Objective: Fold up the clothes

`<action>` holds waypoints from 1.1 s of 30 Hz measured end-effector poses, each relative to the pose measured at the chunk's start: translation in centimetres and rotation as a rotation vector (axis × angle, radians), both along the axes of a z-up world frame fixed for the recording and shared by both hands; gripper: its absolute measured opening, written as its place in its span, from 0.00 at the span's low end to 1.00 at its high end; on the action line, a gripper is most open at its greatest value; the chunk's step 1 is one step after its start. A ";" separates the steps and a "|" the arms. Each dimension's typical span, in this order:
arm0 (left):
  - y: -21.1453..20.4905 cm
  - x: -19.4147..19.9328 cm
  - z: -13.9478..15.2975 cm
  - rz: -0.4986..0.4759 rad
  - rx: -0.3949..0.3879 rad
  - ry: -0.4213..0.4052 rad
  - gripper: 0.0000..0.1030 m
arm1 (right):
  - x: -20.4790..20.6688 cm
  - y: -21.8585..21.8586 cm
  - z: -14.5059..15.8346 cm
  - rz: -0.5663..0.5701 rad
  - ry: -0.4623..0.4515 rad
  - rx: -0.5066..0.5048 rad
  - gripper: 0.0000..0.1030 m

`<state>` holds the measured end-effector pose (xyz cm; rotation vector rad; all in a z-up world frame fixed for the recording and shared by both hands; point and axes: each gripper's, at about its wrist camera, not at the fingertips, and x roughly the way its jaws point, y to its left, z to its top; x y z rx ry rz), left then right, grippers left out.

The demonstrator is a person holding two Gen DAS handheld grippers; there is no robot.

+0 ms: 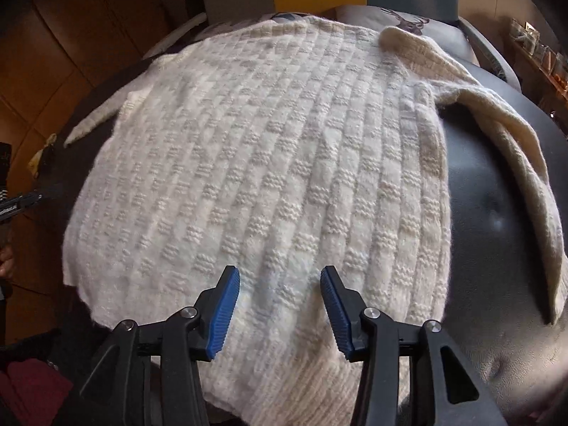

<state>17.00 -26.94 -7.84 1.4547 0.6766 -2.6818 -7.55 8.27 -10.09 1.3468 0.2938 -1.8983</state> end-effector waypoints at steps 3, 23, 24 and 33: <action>0.8 -3.8 1.1 -0.021 -0.084 0.019 0.02 | -2.7 -1.3 1.3 -0.045 0.000 -0.069 0.47; -5.4 -17.3 -5.1 0.023 -0.264 -0.181 0.05 | -10.2 -7.6 -3.0 -0.125 0.066 0.093 0.48; -5.8 -17.4 -5.2 0.030 -0.246 -0.188 0.05 | -10.1 -7.6 -3.0 -0.121 0.068 0.095 0.48; -5.4 -22.9 0.2 -0.035 -0.245 -0.057 0.05 | -17.4 -9.6 1.1 -0.095 0.000 -0.163 0.48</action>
